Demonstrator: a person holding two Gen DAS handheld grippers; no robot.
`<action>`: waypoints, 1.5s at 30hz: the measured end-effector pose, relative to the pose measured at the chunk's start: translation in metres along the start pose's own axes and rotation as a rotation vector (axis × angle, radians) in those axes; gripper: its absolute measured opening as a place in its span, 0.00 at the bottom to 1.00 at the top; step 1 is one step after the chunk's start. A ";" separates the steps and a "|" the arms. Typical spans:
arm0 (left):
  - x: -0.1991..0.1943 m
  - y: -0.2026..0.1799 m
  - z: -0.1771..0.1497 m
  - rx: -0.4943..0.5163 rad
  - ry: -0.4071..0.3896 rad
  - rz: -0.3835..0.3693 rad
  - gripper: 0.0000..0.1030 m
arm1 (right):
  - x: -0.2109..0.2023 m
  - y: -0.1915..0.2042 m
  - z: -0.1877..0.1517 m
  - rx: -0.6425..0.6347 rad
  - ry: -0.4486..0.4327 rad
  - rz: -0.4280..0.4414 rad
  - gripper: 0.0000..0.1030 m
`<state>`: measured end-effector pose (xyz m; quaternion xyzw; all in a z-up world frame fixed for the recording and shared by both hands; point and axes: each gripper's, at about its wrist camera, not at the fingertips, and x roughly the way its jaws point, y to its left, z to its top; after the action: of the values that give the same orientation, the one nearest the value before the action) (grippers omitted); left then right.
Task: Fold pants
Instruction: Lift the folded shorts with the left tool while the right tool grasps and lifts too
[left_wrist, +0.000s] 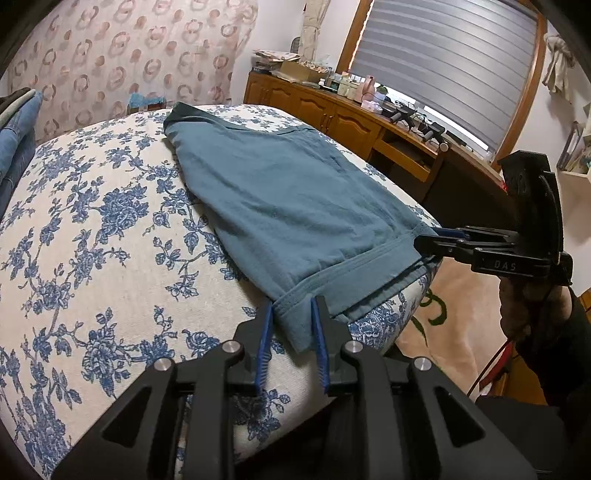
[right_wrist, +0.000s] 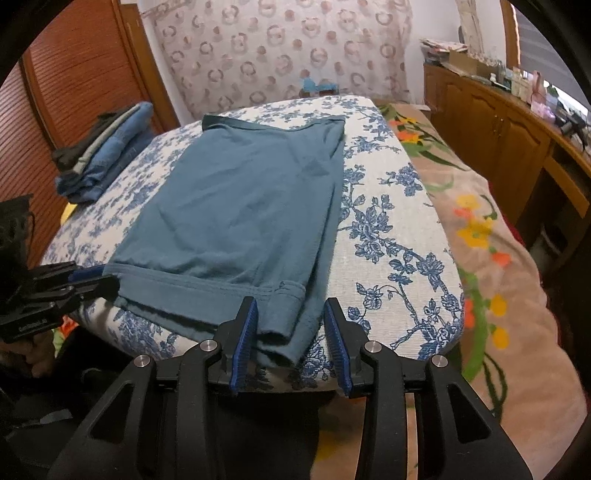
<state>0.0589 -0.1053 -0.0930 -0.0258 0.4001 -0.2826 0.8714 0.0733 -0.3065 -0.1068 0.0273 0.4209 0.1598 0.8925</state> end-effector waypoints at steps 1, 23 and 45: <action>0.000 0.000 0.000 -0.001 0.000 -0.001 0.18 | 0.000 0.000 0.000 0.003 -0.002 0.003 0.36; -0.078 0.001 0.078 0.070 -0.230 0.001 0.08 | -0.049 0.035 0.079 -0.139 -0.234 0.127 0.07; -0.118 0.061 0.102 0.039 -0.302 0.104 0.08 | -0.058 0.103 0.148 -0.311 -0.313 0.266 0.07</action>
<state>0.0990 -0.0121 0.0401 -0.0303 0.2599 -0.2378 0.9354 0.1247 -0.2137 0.0506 -0.0305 0.2406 0.3325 0.9114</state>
